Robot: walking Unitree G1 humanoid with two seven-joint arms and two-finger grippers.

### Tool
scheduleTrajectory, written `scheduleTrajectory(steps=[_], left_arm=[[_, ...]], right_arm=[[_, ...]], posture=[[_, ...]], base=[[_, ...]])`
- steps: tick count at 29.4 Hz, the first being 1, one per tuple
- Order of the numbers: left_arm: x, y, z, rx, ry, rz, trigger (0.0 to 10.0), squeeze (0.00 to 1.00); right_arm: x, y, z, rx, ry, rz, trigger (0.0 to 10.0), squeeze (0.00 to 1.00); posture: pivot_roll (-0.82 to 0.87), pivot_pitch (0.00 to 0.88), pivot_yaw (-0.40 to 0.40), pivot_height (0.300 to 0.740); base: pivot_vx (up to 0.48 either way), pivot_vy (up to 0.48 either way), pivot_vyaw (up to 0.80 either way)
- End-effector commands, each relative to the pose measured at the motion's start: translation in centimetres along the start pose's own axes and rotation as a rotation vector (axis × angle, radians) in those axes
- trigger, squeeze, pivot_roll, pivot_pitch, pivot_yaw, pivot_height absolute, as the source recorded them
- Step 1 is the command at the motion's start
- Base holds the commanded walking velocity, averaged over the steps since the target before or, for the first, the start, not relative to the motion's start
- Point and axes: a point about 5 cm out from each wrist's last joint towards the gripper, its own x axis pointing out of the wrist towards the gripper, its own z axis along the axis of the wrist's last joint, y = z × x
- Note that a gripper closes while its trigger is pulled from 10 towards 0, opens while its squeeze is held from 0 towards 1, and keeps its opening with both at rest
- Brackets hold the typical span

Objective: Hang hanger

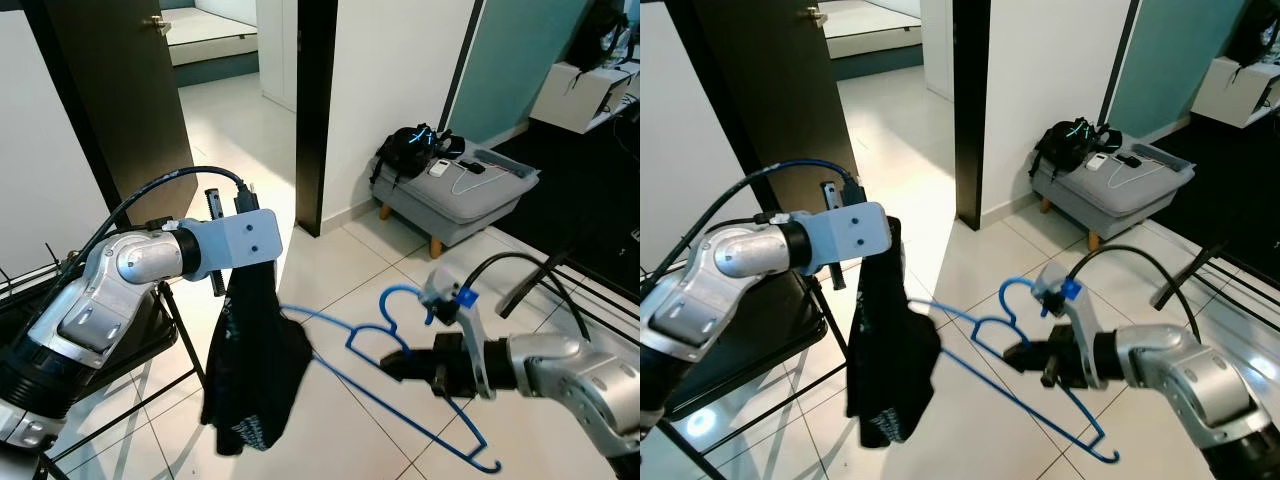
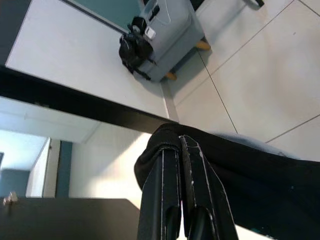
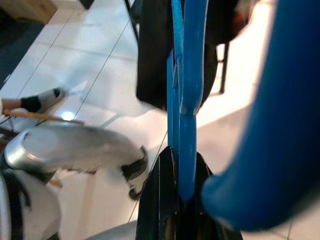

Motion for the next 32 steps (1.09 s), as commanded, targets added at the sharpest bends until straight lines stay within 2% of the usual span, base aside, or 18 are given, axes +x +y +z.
scheduleTrajectory(steps=[1, 4, 5, 6, 10, 11, 12, 14, 18, 23, 25, 27, 28, 30, 32], left_arm=[[0.6, -0.1, 1.5, 0.033, -0.076, -0.028, 10.0, 0.0], [1.0, -0.7, 2.7, 0.031, -0.139, -0.057, 10.0, 0.0], [1.3, -1.2, 4.2, 0.016, -0.218, -0.084, 10.0, 0.0], [1.4, -1.4, 4.6, 0.013, -0.237, -0.09, 10.0, 0.0], [1.7, -2.6, 6.2, -0.034, -0.321, -0.124, 10.0, 0.0], [1.7, -2.6, 6.2, -0.034, -0.321, -0.124, 10.0, 0.0], [1.7, -3.0, 6.1, -0.044, -0.319, -0.125, 10.0, 0.0], [1.7, -3.1, 5.7, -0.053, -0.302, -0.121, 10.0, 0.0], [1.7, -3.0, 5.0, -0.05, -0.267, -0.107, 10.0, 0.0], [1.6, -2.2, 4.7, -0.053, -0.252, -0.075, 10.0, 0.0], [1.5, -1.8, 4.4, -0.042, -0.231, -0.052, 10.0, 0.0], [1.6, -1.4, 4.1, -0.038, -0.212, -0.03, 10.0, 0.0], [1.6, -1.2, 4.0, -0.037, -0.206, -0.023, 10.0, 0.0], [1.5, -0.8, 3.5, -0.032, -0.183, 0.001, 10.0, 0.0], [1.4, -0.4, 3.2, -0.03, -0.163, 0.025, 10.0, 0.0]], right_arm=[[0.7, 0.6, -0.1, 0.018, 0.017, 0.018, 10.0, 0.0], [1.5, 0.4, 0.1, 0.042, -0.006, -0.001, 10.0, 0.0], [2.5, -0.6, 0.8, 0.093, -0.058, -0.077, 10.0, 0.0], [2.7, -0.8, 0.9, 0.106, -0.069, -0.095, 10.0, 0.0], [3.1, -4.2, 2.6, 0.212, -0.214, -0.348, 10.0, 0.0], [3.1, -4.2, 2.6, 0.212, -0.214, -0.348, 10.0, 0.0], [2.8, -5.1, 3.3, 0.241, -0.277, -0.42, 10.0, 0.0], [2.5, -5.5, 3.9, 0.259, -0.334, -0.454, 10.0, 0.0], [2.5, -5.2, 4.5, 0.275, -0.375, -0.429, 10.0, 0.0], [4.0, -3.9, 3.3, 0.271, -0.287, -0.347, 10.0, 0.0], [4.9, -2.8, 1.8, 0.245, -0.175, -0.299, 10.0, 0.0], [5.5, -2.2, 0.8, 0.238, -0.107, -0.273, 10.0, 0.0], [5.6, -2.0, 0.6, 0.242, -0.097, -0.267, 10.0, 0.0], [5.9, -0.6, -0.7, 0.221, -0.005, -0.192, 10.0, 0.0], [5.8, -0.2, -1.6, 0.239, 0.046, -0.197, 10.0, 0.0]], posture=[[0.02, 0.018, -0.011, 0.74], [0.02, 0.015, -0.013, 0.74], [0.02, 0.014, -0.014, 0.74], [0.02, 0.014, -0.014, 0.74], [0.02, 0.012, -0.011, 0.74], [0.02, 0.012, -0.011, 0.74], [0.02, 0.017, -0.01, 0.74], [0.02, 0.018, -0.01, 0.74], [0.02, 0.022, -0.011, 0.74], [0.01, 0.023, -0.012, 0.74], [0.01, 0.023, -0.012, 0.74], [0.01, 0.025, -0.01, 0.74], [0.01, 0.025, -0.01, 0.74], [0.0, 0.025, -0.008, 0.74], [0.0, 0.025, -0.008, 0.74]], base=[[0.0, 0.0, 0.0], [0.0, 0.0, 0.0], [0.0, 0.0, 0.0], [0.0, 0.0, 0.0], [0.0, 0.0, 0.0], [0.0, 0.0, 0.0], [0.0, 0.0, 0.0], [0.0, 0.0, 0.0], [0.0, 0.0, 0.0], [0.0, 0.0, 0.0], [0.0, 0.0, 0.0], [0.0, 0.0, 0.0], [0.0, 0.0, 0.0], [0.0, 0.0, 0.0], [0.0, 0.0, 0.0]])
